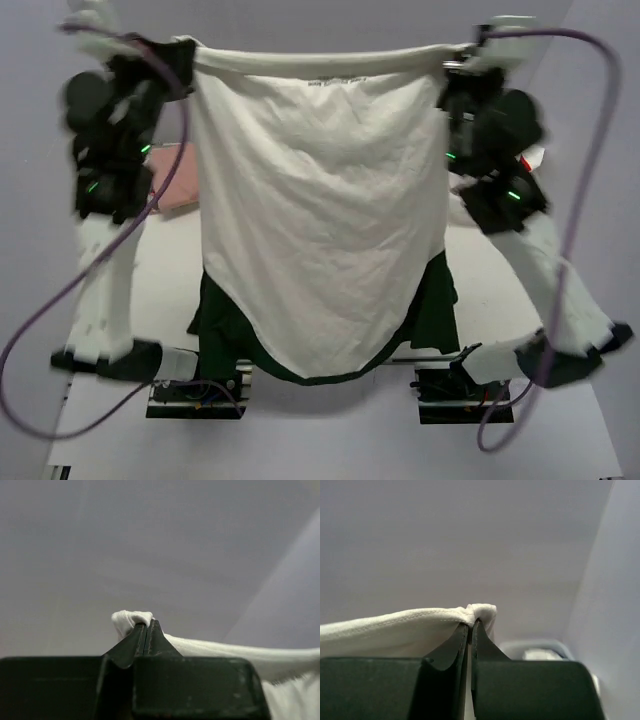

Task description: Fold and stack the t-shirts

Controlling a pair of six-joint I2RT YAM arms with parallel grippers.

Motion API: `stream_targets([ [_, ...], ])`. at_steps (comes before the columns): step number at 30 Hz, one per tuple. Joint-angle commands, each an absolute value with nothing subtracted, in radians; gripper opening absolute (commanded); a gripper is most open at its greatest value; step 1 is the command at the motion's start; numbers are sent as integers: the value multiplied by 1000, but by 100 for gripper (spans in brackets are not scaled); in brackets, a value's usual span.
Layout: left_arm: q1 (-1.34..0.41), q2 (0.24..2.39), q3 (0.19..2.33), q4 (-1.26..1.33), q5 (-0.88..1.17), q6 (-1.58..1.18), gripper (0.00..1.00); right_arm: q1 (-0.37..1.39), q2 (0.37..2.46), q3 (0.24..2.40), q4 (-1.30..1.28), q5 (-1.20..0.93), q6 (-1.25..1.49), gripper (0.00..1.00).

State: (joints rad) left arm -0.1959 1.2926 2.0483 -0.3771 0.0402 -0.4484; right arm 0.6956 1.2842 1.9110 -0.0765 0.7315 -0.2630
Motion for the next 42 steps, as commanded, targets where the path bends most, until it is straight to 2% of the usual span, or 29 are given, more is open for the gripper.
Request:
stream_targets([
  [1,-179,1544,1925,-361,-113,-443,0,605,1475,1838,-29,879,-248,0],
  [2,-179,1598,1896,-345,-114,-443,0,515,1508,1833,-91,852,-150,0],
  [6,-179,1894,1896,-293,-25,-434,0,344,1687,1795,-215,600,54,0],
  [7,-179,1952,1908,-276,16,-434,0,330,1786,1787,-215,539,81,0],
  [8,-179,2067,1957,-276,17,-434,14,318,1825,1793,-224,502,81,8],
  [9,-190,2126,2004,-310,5,-417,30,286,1862,1805,-239,444,86,23],
  [10,-201,2181,2117,-343,-9,-417,48,282,2010,1878,-283,389,93,41],
  [11,-201,2227,2176,-415,-9,-405,90,273,2044,1911,-343,358,89,73],
  [12,-210,2294,2227,-443,-9,-393,100,270,2086,1948,-366,312,90,82],
  [13,-210,2304,2270,-455,-9,-393,100,270,2100,2006,-383,280,78,88],
  [15,-210,2280,2234,-421,1,-393,100,281,2085,1985,-371,247,60,90],
  [20,-241,2009,1814,-261,14,-403,100,282,2005,1775,-253,85,78,90],
  [27,-282,1706,1387,-351,5,-520,100,282,2085,1756,-253,-44,136,90],
  [35,-324,1413,929,-399,-28,-672,100,278,2186,1763,-235,-43,173,90],
  [39,-333,1388,835,-373,-49,-709,100,275,2209,1737,-256,-5,192,90],
  [42,-333,1463,825,-312,-58,-718,100,268,2191,1681,-265,72,225,90],
])
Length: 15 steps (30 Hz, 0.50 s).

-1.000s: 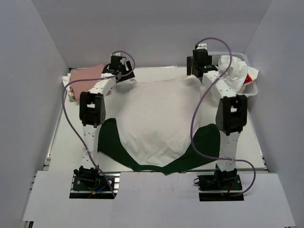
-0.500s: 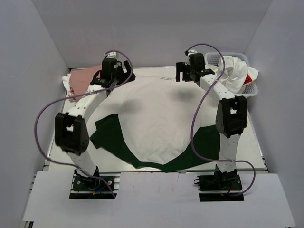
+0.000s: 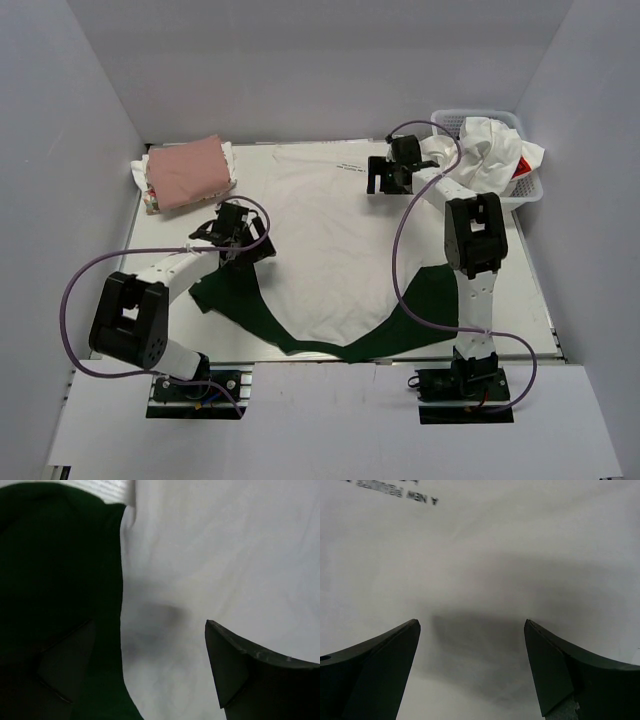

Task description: Fold and stack the t-shirts

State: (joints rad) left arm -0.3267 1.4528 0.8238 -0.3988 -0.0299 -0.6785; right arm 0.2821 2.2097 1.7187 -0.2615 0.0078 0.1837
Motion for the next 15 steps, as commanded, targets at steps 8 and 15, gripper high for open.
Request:
stream_targets([
  [8,-319,1994,1341,-497,-138,-641,100,235,2088,1401,-314,115,412,90],
  [15,-310,2452,2028,-693,-128,-522,100,331,1678,846,-282,195,635,90],
])
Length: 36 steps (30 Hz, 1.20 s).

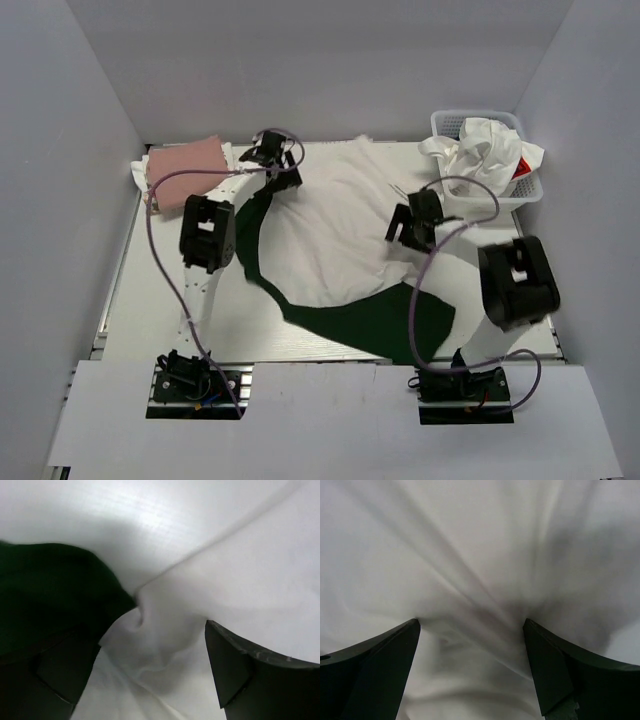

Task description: Fold and stack the t-shirts

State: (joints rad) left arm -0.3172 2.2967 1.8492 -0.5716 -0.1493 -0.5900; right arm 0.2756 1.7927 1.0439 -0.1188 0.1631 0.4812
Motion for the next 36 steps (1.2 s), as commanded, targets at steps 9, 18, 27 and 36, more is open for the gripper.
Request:
stream_targets([
  [9,-328,2701,2368,-284,150,-495,100,794,1243,538,-258,38,732,90],
  [18,-310,2581,2418,-274,224,-461,100,812,1232,742,-385,410,664,90],
  [27,-353,2022,1842,-476,43,-371,100,583,1495,937,-328,391,657,90],
  [36,-353,1845,1372,-390,25,-445,100,456,1719,1051,-333,341,589,90],
])
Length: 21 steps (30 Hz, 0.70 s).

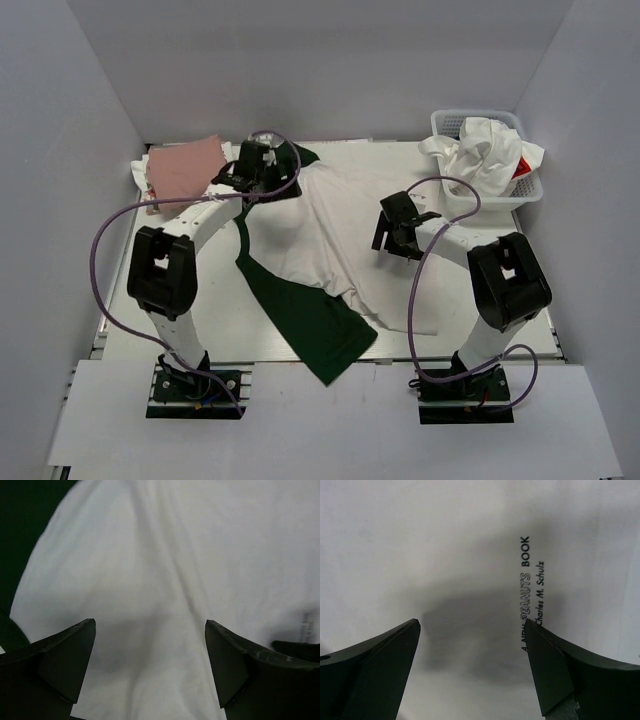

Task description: Fold and stack the t-shirts

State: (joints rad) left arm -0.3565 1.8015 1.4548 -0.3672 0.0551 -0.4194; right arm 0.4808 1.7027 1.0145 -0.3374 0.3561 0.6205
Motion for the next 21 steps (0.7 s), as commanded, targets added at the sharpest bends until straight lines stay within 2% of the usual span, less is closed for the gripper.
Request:
stream_targets([
  [1,-353,1859,1362,-390,25,-445,100,440,1730,1051,-315,327,588,90],
  [6,-339,1927,1353,-403,14,-454,100,390,1785,1065,-296,311,560,90],
  [11,-330,2002,1362,-463,-80,-463,100,362,1841,1085,-267,296,531,90],
  [18,-246,2166,1509,-525,-231,-425,100,330,1897,1137,-230,267,447,90],
  [21,-201,2253,1597,-529,-174,-399,100,339,1901,1155,-212,259,416,90],
])
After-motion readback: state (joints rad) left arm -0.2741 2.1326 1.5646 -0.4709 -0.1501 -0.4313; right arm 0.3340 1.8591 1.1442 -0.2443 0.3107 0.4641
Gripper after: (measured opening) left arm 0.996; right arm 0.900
